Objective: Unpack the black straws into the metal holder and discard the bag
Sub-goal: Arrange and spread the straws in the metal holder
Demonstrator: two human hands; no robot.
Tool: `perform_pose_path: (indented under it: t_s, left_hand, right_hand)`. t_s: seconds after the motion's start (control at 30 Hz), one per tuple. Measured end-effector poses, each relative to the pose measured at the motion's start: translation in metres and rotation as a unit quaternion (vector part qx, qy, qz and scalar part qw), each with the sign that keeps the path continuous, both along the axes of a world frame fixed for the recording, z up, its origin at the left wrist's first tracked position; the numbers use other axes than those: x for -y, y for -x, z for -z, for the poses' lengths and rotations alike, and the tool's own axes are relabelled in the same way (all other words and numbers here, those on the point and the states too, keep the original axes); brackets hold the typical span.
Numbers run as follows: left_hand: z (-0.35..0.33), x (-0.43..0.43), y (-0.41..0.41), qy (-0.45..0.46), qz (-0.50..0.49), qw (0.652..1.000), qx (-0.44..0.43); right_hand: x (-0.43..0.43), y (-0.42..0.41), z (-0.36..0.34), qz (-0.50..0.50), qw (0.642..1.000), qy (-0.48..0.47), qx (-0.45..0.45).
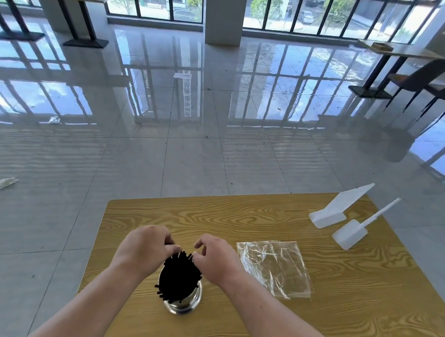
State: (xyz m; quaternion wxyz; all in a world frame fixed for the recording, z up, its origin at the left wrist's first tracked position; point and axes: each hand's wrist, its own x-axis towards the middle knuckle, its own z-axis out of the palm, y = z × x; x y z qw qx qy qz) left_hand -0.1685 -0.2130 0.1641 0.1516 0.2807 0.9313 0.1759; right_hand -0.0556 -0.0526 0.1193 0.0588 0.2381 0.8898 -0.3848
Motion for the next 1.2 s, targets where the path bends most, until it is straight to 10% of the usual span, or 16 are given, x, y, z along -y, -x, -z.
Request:
perform_pose_path:
  t_s: [0.27,0.43,0.6,0.67,0.9,1.2]
  left_hand:
    - [-0.093,0.011,0.041,-0.174,-0.114,0.978,0.023]
    - [-0.103,0.023,0.046,-0.407,-0.215,0.857,0.232]
    - [-0.052,0.028,0.02,-0.38,-0.261,0.779,0.425]
    - [-0.03,0.032,0.01,-0.349,-0.247,0.771,0.472]
    - [0.025,0.049,-0.014,-0.051,-0.078,0.948,0.303]
    - [0.05,0.054,-0.05,0.094,0.071,0.985,0.129]
  right_hand:
    - [-0.016,0.002,-0.034,0.127,0.978,0.115,-0.12]
    - [-0.01,0.007,-0.048,0.135,0.947,0.249,-0.15]
    - [0.0,0.022,-0.07,0.137,0.852,0.487,-0.134]
    - [-0.002,0.027,-0.076,0.151,0.879,0.424,-0.158]
    - [0.0,0.02,-0.067,0.005,0.987,0.094,-0.131]
    - [0.021,-0.007,-0.014,-0.074,0.997,0.007,0.012]
